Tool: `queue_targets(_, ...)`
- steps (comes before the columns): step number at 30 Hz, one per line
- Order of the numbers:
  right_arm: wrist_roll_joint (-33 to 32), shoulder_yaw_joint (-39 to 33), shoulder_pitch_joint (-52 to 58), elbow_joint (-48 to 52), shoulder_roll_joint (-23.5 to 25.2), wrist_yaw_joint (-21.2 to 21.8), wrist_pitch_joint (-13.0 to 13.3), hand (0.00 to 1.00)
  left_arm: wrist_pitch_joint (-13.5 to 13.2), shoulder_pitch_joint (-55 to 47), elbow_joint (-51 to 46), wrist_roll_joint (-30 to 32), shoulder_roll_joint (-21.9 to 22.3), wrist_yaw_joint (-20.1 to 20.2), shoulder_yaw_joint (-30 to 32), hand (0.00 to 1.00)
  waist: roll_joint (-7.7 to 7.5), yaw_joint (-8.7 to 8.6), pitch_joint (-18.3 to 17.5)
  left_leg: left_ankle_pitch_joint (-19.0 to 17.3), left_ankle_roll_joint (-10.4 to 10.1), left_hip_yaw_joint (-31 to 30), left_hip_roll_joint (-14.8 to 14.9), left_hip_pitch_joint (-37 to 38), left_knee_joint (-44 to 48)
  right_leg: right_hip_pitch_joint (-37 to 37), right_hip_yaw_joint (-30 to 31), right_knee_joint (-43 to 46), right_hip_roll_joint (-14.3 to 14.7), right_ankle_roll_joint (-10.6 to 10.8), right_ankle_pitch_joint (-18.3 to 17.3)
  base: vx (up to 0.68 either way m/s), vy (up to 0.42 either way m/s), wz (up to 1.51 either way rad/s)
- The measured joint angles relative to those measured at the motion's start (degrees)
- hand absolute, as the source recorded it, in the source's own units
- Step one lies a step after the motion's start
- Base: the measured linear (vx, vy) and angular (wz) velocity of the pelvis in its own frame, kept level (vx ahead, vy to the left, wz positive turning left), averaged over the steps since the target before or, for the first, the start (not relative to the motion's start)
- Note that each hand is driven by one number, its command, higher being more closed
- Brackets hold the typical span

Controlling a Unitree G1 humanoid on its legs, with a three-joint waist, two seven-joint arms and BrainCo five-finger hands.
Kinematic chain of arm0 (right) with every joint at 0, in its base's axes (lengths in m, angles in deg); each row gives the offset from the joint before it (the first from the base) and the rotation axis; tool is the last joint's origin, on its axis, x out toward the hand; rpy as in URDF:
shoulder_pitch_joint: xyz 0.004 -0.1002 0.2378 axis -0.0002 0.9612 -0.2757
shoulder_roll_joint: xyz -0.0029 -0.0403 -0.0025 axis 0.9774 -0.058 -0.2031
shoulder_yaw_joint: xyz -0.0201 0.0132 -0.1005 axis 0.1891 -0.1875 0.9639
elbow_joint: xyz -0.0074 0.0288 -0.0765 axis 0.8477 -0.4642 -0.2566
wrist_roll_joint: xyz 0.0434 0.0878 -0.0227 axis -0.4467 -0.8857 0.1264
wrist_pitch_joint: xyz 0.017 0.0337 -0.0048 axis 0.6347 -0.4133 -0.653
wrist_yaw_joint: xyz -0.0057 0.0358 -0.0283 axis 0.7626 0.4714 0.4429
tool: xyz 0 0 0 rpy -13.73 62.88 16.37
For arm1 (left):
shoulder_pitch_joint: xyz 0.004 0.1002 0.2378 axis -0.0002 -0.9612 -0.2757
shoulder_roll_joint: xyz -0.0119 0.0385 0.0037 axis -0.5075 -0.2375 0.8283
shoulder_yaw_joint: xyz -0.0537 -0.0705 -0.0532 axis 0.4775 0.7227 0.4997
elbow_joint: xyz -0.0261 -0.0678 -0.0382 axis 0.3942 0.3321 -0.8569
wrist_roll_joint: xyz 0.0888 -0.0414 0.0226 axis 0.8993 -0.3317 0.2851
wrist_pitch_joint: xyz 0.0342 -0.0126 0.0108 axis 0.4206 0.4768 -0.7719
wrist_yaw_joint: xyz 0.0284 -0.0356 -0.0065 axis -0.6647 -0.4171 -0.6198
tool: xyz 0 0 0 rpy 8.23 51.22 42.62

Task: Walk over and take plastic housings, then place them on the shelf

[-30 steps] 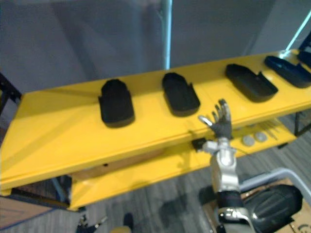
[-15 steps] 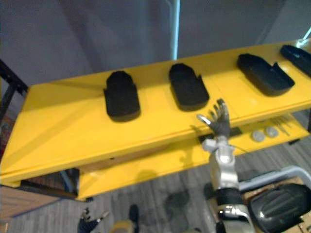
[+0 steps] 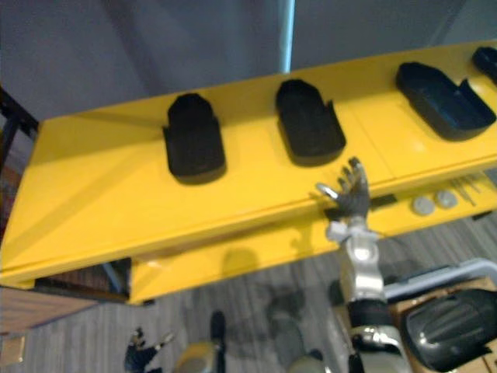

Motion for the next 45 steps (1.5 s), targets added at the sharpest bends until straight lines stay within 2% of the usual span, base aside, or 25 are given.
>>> queue_targets(4, -0.09, 0.00, -1.86, -1.59, -0.69, 0.38, 0.00, 0.00, 0.29, 0.92, 0.01, -0.06, 0.00, 0.02, 0.01, 0.00, -0.32, 0.96, 0.73, 0.37, 0.08, -0.13, -0.04, -0.43, -0.01, -1.38, 0.15, 2.20, -0.50, -0.05, -0.93, -0.05, -0.007, 0.02)
queue_targets(8, -0.11, 0.01, -2.22, -1.63, -0.75, 1.13, 0.00, 0.00, 0.28, 0.88, 0.08, -0.09, 0.00, 0.03, 0.00, 0.00, -0.57, 1.18, 0.88, 0.77, 0.05, -0.80, 0.08, -1.13, -0.01, -2.47, 0.04, 4.21, -0.74, -0.27, -1.92, -0.06, -0.021, 0.08)
queue_targets(26, -0.09, 0.06, -8.05, -2.69, -3.00, 2.13, 0.21, 0.00, 0.26, 1.71, -0.96, -2.30, -0.05, 0.11, -0.03, 0.00, -0.83, 1.35, 6.19, 1.34, 0.28, -0.11, -0.03, -1.22, 0.06, -5.49, 1.66, 9.37, -2.08, -0.50, -3.77, -0.03, -0.010, -0.02)
queue_targets(28, -0.10, 0.05, -9.26, -2.91, -3.66, 2.15, 1.27, 0.00, 0.27, 1.98, -1.72, -2.33, -0.14, 0.11, -0.04, 0.00, -0.86, 1.41, 7.59, 1.35, 0.48, -0.23, -0.08, -1.44, 0.05, -6.40, 1.77, 10.50, -2.43, -0.80, -4.95, -0.07, -0.022, 0.02)
queue_targets(45, -0.08, 0.20, -12.58, -6.81, -5.23, 2.24, 2.45, 0.00, 0.21, 1.99, -2.35, -2.33, -0.23, -0.07, -0.44, 0.00, -0.67, 1.52, 7.70, 1.70, 0.23, -0.54, 0.00, -2.10, 0.06, -7.30, 1.72, 12.31, -2.63, -0.69, -5.16, -0.01, -0.018, 0.01)
